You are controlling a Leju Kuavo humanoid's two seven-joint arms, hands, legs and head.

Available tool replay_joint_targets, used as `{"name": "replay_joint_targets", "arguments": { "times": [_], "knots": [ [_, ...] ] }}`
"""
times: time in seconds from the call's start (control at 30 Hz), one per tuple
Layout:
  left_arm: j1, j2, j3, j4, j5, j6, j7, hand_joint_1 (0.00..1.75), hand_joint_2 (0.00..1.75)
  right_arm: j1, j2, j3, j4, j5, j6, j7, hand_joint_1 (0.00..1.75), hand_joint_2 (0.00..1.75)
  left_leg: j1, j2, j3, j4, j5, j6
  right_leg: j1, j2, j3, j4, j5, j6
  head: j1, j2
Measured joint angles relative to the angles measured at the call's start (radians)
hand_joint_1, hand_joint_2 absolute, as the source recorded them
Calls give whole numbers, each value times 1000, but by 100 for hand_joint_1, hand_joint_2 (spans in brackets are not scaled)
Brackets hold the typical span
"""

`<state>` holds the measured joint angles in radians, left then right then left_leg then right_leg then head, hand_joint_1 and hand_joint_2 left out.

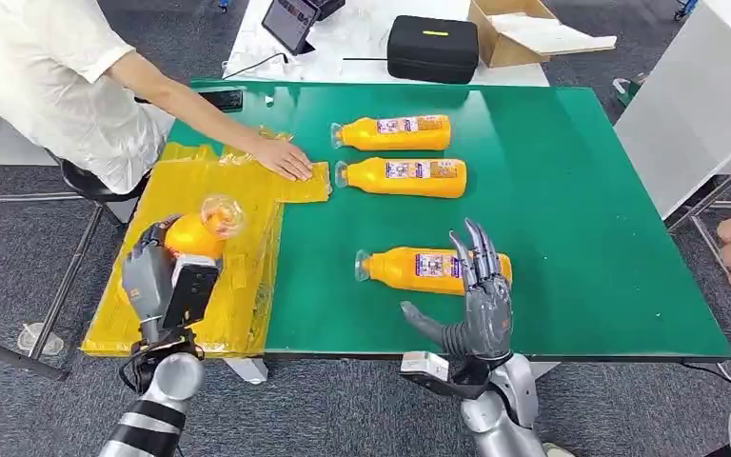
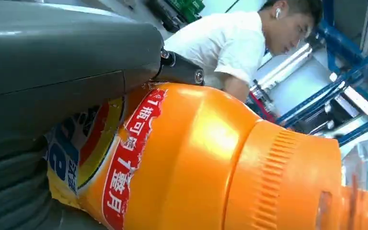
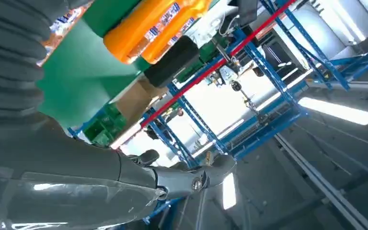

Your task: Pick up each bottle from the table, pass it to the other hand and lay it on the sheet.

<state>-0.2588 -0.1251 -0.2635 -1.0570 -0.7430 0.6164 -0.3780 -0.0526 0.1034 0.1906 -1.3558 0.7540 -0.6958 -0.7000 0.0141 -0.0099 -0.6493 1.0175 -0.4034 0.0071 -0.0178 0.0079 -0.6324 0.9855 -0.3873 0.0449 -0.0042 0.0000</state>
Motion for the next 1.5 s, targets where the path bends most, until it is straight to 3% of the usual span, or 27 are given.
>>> {"name": "replay_joint_targets", "arguments": {
  "times": [0.1, 0.2, 0.23, 0.3, 0.33, 0.37, 0.4, 0.43, 0.47, 0.93, 1.07, 1.27, 1.37, 1.5],
  "knots": [
    [-94, 21, -35, 150, -160, -146, 123, 175, 175, -18, -11, 49, 17, -66, 0, 0, 0, 175, 0, 0, 0, 0, 1, -1, 0, 0, 0, 0, 0, 0, 0, 0],
    [-191, 34, -65, 314, -191, -261, 135, 175, 175, -45, -29, 123, 43, -115, 0, 0, 0, 175, 1, 1, 0, 0, 2, -2, 1, 0, -1, 1, 3, -3, 0, 0],
    [-215, 37, -70, 354, -187, -296, 127, 152, 175, -51, -34, 145, 51, -131, 0, 0, 0, 175, 1, 2, 0, 0, 2, -2, 1, 1, -1, 1, 3, -3, 0, 0],
    [-256, 42, -76, 423, -178, -365, 112, 143, 175, -60, -44, 181, 63, -160, 0, 0, 0, 175, 1, 2, 0, 0, 2, -1, 1, 0, -1, 1, 3, -3, 0, 0],
    [-275, 45, -82, 451, -178, -392, 105, 96, 175, -66, -50, 199, 69, -169, 0, 0, 0, 175, 0, 1, 0, 0, 2, -1, 0, 0, 0, 1, 3, -3, 0, 0],
    [-290, 48, -86, 471, -178, -415, 100, 99, 175, -71, -54, 213, 73, -178, 0, 0, 0, 175, 0, 1, 0, 0, 2, -1, 0, 0, 0, 1, 3, -3, 0, 0],
    [-303, 53, -90, 491, -177, -441, 94, 45, 175, -76, -57, 224, 78, -190, 0, 0, 0, 175, 0, 1, 0, 0, 2, -1, 0, 0, 0, 1, 3, -3, 0, 0],
    [-316, 56, -96, 512, -178, -462, 89, 7, 175, -80, -62, 237, 82, -203, 0, 0, 0, 175, 0, 1, 0, 0, 2, -2, 0, 0, 0, 1, 2, -3, 0, 0],
    [-328, 60, -101, 526, -183, -481, 85, 0, 175, -86, -66, 247, 86, -212, 0, 0, 0, 175, 0, 1, 0, 0, 1, -2, 0, 0, 0, 1, 2, -3, 0, 0],
    [-400, 87, -155, 643, -174, -654, 92, 0, 175, -117, -95, 314, 123, -231, 0, 0, 0, 175, 1, 1, 1, 0, 2, -2, 1, 0, 1, 1, 3, -3, 0, 0],
    [-407, 90, -151, 629, -83, -710, -20, 0, 175, -117, -100, 315, 129, -230, 0, 0, 0, 175, 1, 1, 1, 0, 3, -2, 1, 0, 1, 1, 3, -3, 0, 0],
    [-376, 79, -157, 535, -73, -629, -46, 0, 175, -116, -109, 316, 133, -213, 0, 0, 0, 175, 1, 1, 0, 0, 3, -2, 0, 0, 0, 1, 3, -3, 0, 0],
    [-328, 67, -163, 453, -32, -546, -55, 0, 175, -106, -107, 294, 139, -85, 0, 3, 0, 175, 0, 1, 0, 0, 2, -1, 0, 0, 0, 1, 2, -3, 0, 0],
    [-164, 57, -221, 204, 23, -452, -48, 0, 175, -76, -100, 166, 172, 256, 0, 71, 0, 175, 0, 1, -1, 0, 0, 0, 0, 0, 0, 1, 0, 0, 0, 0]
  ]
}}
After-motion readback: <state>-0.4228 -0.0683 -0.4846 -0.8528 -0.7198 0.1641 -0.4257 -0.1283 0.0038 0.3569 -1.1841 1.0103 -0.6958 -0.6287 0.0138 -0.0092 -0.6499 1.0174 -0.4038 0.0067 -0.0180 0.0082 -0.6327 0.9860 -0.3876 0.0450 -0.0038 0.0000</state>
